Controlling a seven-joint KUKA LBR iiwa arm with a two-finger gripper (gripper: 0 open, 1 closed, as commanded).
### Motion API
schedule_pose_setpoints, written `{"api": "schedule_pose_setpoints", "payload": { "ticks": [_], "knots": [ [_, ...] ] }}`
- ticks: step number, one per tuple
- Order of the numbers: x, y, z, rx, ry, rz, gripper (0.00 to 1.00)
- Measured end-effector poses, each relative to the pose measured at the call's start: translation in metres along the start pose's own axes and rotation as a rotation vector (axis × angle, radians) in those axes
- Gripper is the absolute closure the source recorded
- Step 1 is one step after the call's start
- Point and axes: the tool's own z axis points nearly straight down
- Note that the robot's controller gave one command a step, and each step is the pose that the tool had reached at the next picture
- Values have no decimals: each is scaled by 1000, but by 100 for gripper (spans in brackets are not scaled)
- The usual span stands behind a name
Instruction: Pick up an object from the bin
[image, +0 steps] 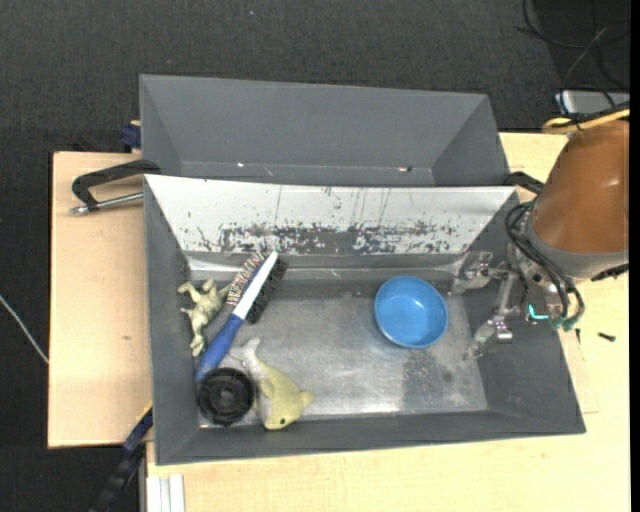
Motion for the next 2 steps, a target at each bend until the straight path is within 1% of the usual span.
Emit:
{"api": "schedule_pose_setpoints", "payload": {
  "ticks": [1,2],
  "knots": [
    [23,22,102,2,-8,-359,0],
    [22,22,99,4,-12,-359,100]
  ]
}}
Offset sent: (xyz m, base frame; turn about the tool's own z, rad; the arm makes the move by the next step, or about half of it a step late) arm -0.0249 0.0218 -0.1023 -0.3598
